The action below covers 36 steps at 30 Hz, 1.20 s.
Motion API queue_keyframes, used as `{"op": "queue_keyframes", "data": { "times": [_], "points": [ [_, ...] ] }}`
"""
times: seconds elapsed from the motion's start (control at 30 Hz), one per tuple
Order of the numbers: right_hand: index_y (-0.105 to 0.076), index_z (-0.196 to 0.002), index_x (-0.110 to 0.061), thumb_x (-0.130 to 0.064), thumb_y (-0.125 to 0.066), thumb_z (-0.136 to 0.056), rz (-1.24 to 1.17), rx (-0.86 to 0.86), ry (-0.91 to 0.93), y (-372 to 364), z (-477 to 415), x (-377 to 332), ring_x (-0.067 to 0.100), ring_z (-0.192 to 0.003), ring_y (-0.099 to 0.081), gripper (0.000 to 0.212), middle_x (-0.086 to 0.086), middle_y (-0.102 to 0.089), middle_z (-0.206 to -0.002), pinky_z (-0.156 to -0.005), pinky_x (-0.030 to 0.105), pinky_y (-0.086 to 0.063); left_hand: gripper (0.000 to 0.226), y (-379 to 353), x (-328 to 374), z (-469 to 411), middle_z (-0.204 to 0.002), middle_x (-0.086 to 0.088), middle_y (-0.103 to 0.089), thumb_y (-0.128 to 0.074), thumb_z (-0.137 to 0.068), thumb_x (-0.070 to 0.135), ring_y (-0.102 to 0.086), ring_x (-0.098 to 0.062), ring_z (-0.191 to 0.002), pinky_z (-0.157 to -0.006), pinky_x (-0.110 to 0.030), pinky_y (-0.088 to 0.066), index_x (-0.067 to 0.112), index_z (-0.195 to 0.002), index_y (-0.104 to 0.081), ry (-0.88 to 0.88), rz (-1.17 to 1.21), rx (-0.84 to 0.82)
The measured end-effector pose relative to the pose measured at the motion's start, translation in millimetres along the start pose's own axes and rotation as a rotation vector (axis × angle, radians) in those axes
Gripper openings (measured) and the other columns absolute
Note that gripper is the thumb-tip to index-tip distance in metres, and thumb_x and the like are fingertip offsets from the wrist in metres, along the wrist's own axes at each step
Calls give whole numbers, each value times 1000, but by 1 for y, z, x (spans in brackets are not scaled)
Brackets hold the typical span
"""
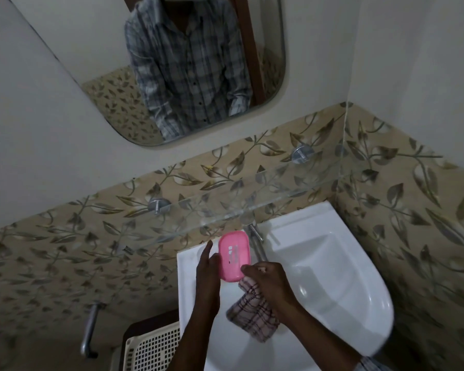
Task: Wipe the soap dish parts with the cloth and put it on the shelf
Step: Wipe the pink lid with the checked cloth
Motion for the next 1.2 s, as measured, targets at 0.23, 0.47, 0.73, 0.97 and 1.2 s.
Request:
{"op": "queue_keyframes", "data": {
  "times": [0.23,0.47,0.73,0.97,1.2],
  "points": [
    [-68,-82,-21,-54,-56,-86,862,79,371,-16,11,-19,13,-75,-69,36,-4,-73,-79,-69,29,-54,63,-17,9,7,-100,-10,-72,-72,-72,63,-72,-16,-79,-69,-30,-61,23,-119,-63,34,-294,-170],
    [-68,-95,-22,-43,-86,-64,278,-38,140,11,-4,-11,11,-77,-69,41,-6,-72,-82,-69,26,-55,90,8,-13,0,-125,-32,-62,-82,-64,58,-68,-40,-101,-81,-49,-60,-1,-129,-60,341,603,-262],
    [-72,-94,-13,-2,-83,-69,80,-48,43,49,-18,0,24,-82,-74,30,4,-78,-88,-81,47,-61,88,19,-15,1,-134,-34,-55,-79,-76,46,-58,-50,-118,-105,-62,-43,-11,-136,-50,425,809,-504],
    [-72,-100,-15,-4,-73,-80,396,232,869,19,8,-75,9,-86,-61,23,2,-65,-96,-76,13,-49,89,0,-10,5,-120,-33,-62,-84,-66,46,-66,-45,-97,-86,-53,-56,-8,-131,-57,507,636,-514],
    [-64,-124,-15,3,-51,-90,773,-296,809,-28,-8,-46,21,-117,-50,41,8,-58,-125,-102,39,-43,58,-4,-13,5,-117,-26,-67,-43,-94,48,-66,-42,-97,-82,-51,-56,5,-127,-65,514,534,-437]
  ]
}}
Point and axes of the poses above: each hand's wrist, its own z-axis away from the middle knuckle, its own y-axis out of the back of the hand, x = y × z, the point moved 5 cm from there along -z, towards the middle knuckle
